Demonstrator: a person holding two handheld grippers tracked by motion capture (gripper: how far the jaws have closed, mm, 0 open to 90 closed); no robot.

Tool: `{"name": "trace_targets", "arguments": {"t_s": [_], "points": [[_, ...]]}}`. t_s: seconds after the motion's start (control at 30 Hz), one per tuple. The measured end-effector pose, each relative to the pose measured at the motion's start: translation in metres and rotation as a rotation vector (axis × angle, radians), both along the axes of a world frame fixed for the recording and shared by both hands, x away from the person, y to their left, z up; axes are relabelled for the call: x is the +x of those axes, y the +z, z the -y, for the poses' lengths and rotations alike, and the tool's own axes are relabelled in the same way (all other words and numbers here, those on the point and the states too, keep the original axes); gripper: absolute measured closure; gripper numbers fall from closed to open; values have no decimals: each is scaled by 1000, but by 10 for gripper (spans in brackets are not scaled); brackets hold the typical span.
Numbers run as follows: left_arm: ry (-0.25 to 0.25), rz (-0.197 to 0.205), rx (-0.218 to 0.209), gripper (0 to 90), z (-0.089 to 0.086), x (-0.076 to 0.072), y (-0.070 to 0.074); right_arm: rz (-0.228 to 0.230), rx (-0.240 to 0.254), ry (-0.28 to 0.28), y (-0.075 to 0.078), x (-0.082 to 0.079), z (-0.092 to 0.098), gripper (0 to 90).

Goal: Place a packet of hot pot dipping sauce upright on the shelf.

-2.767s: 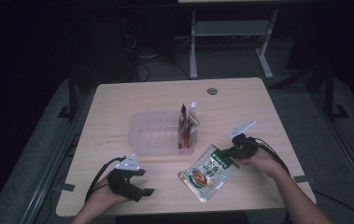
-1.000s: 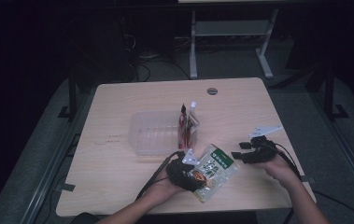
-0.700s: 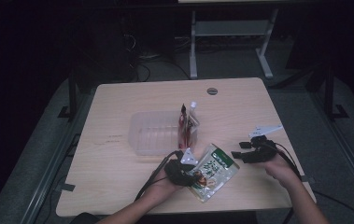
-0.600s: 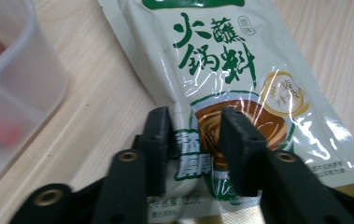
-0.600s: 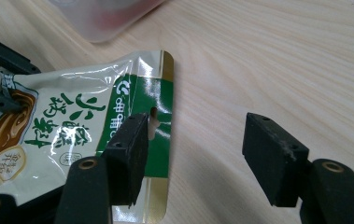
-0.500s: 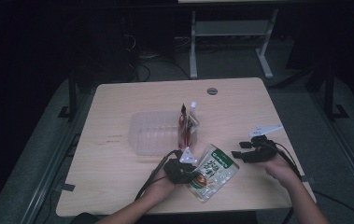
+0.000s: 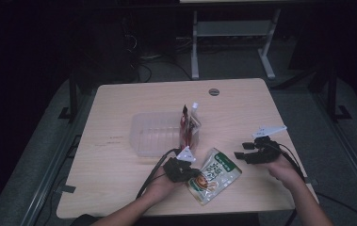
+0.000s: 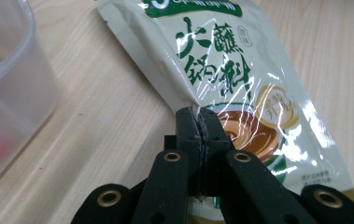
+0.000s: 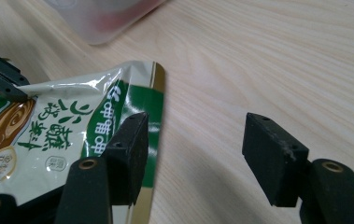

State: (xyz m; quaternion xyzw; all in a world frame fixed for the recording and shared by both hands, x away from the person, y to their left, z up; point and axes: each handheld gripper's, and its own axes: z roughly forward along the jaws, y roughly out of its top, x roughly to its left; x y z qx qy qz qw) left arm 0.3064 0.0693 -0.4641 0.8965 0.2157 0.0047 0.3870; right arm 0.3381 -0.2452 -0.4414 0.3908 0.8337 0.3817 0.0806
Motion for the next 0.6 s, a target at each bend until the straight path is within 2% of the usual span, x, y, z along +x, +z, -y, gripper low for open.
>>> {"name": "trace_targets", "arguments": {"t_s": [0.13,0.37,0.5,0.6], "points": [[-14,-19,-31,900,-2,1,2,3,10,-3,1,0,2,401],[-55,-10,-61,900,-5,-2,14,7,45,0,4,-1,6,395],[-76,9,-86,900,-10,-2,22,-3,125,29,8,-3,11,377],[-80,24,-92,900,-14,-4,28,-9,177,85,10,-4,12,369]]}}
